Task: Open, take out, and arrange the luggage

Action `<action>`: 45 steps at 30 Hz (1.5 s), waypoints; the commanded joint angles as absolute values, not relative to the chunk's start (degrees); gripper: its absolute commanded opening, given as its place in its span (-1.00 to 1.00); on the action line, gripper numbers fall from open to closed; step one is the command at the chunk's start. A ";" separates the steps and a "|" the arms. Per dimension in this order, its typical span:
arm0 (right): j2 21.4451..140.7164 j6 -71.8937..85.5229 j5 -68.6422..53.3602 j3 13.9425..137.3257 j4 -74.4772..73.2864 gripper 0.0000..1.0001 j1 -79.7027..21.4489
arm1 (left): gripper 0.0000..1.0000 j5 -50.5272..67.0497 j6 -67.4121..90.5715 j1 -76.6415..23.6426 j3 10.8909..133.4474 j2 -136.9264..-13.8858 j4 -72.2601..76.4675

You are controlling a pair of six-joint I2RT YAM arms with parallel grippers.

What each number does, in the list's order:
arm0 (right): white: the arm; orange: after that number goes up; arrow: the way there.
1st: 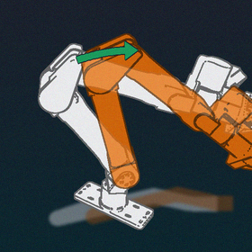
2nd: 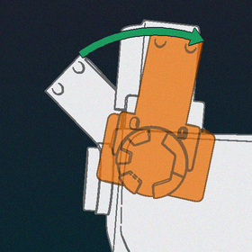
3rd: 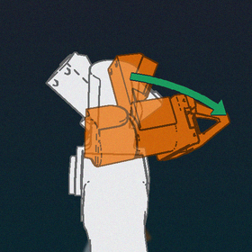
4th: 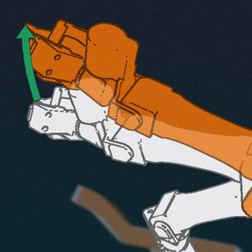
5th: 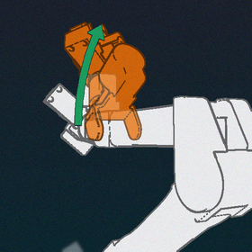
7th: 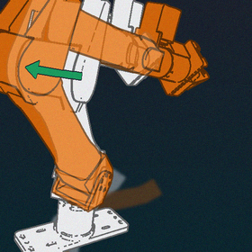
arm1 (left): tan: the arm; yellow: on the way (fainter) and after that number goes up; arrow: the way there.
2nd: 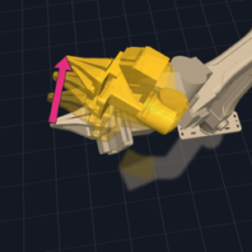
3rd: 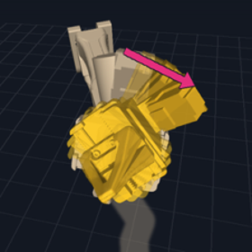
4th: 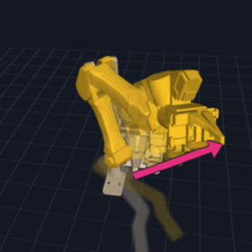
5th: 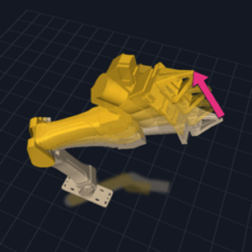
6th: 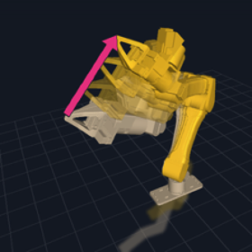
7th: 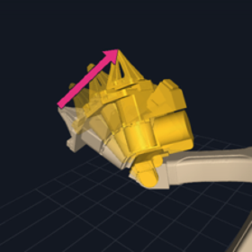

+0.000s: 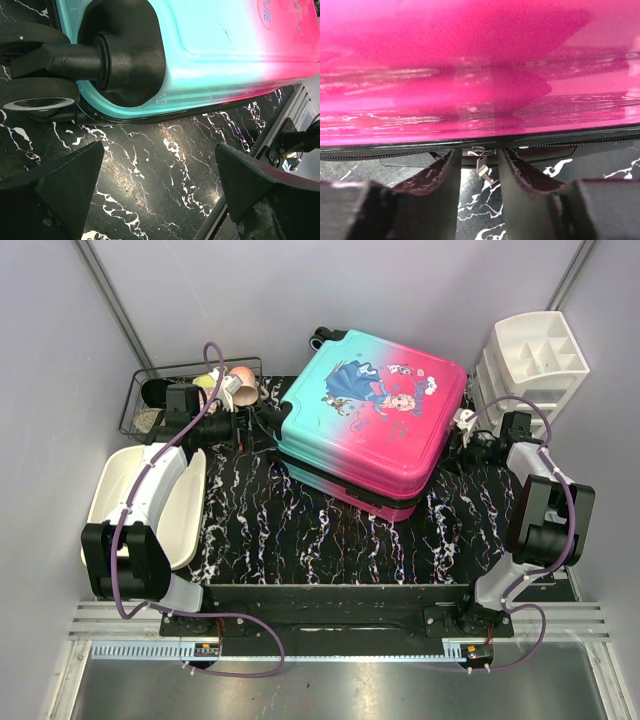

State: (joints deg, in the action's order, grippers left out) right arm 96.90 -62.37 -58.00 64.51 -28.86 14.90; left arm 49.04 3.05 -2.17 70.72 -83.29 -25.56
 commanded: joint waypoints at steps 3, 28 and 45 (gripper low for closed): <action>99.75 -65.11 -55.64 68.99 -34.51 -0.52 13.71 | 0.98 48.87 3.86 -2.02 71.37 -80.69 -23.12; 61.80 -40.46 -54.41 40.10 -25.33 -1.00 5.19 | 0.98 32.69 -20.66 -26.80 63.37 -71.54 -19.53; 47.02 -17.85 -45.26 28.91 -11.95 -1.00 5.01 | 0.98 26.47 -59.23 -43.75 73.21 -88.94 -7.65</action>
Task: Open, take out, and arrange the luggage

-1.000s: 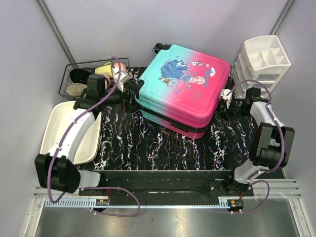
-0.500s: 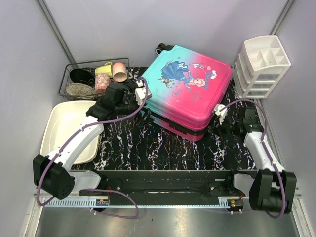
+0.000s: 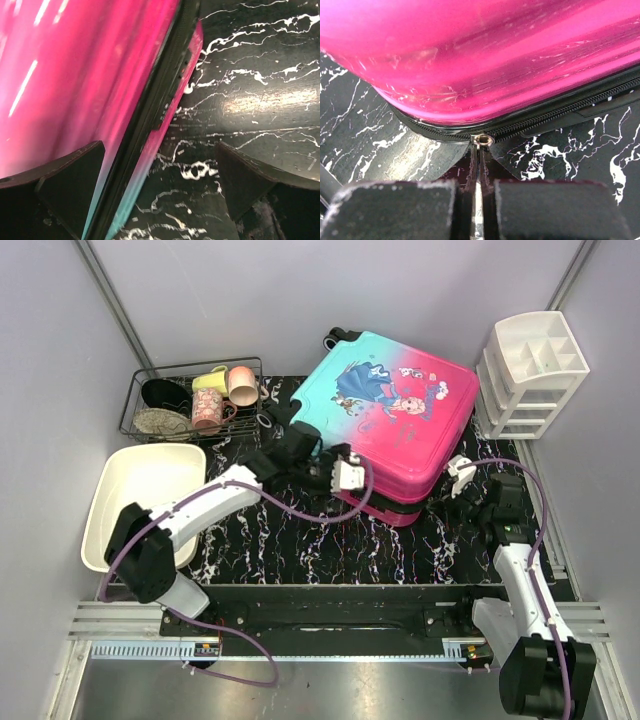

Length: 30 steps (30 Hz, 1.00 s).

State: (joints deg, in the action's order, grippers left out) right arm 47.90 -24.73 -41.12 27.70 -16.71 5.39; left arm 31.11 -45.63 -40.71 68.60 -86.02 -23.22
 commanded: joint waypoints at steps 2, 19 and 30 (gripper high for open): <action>48.42 -15.57 -43.69 29.27 -11.43 -1.00 5.01 | 0.98 25.84 -60.72 -45.17 73.39 -89.12 -5.45; 40.35 -2.82 -38.84 29.35 -9.15 -1.00 5.01 | 0.98 14.07 -53.00 -49.57 83.74 -98.85 2.02; 37.53 11.42 -36.12 27.60 -10.20 -1.00 1.76 | 0.88 11.95 -46.76 -50.80 92.02 -106.70 0.18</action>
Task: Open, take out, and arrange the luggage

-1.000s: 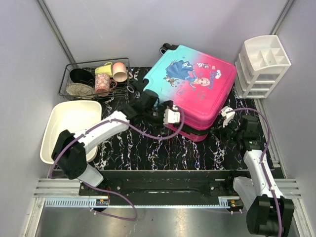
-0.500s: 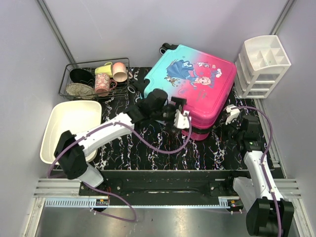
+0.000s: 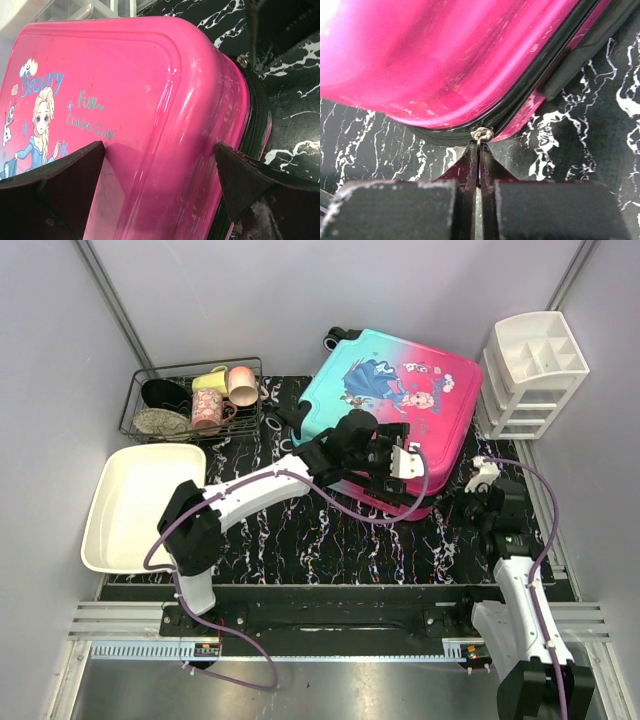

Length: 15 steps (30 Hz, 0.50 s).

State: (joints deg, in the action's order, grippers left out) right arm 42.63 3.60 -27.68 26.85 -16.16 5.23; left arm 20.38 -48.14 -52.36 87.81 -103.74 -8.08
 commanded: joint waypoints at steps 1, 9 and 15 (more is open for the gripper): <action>36.57 11.60 -36.65 27.25 -9.15 -1.00 0.71 | 0.88 11.87 -46.15 -50.80 92.20 -107.05 0.18; 39.54 12.65 -32.46 27.07 -5.11 -1.00 -10.01 | 0.89 12.48 -39.39 -50.63 93.77 -107.31 -3.33; 44.72 12.66 -17.06 25.66 8.23 -1.00 -19.77 | 0.93 15.46 -25.25 -48.70 92.91 -105.39 -4.40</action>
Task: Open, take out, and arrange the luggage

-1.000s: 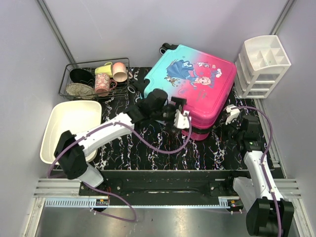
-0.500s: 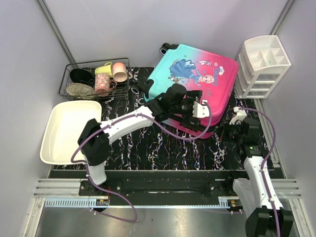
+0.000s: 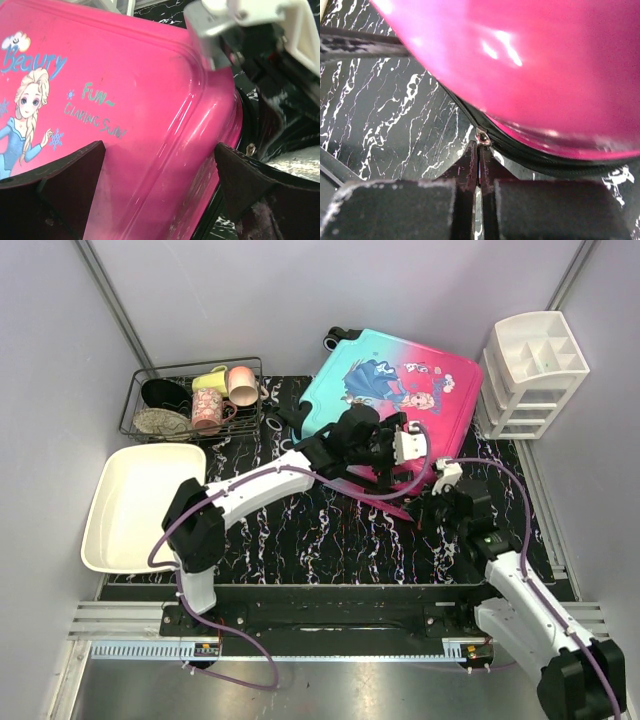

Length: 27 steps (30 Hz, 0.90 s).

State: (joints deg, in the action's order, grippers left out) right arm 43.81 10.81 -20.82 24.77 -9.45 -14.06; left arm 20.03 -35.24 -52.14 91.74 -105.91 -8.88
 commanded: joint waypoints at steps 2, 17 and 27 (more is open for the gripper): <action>47.19 13.44 -14.34 26.71 9.84 -1.00 -20.91 | 0.97 15.12 -18.65 -46.85 91.41 -103.54 -3.43; 58.88 11.14 1.58 32.95 12.83 -0.88 -33.21 | 0.98 12.10 13.17 -24.89 62.69 -71.64 -12.38; 57.24 7.48 -5.36 42.27 0.40 0.34 -35.77 | 0.98 24.35 15.67 -21.35 47.91 -60.82 -7.74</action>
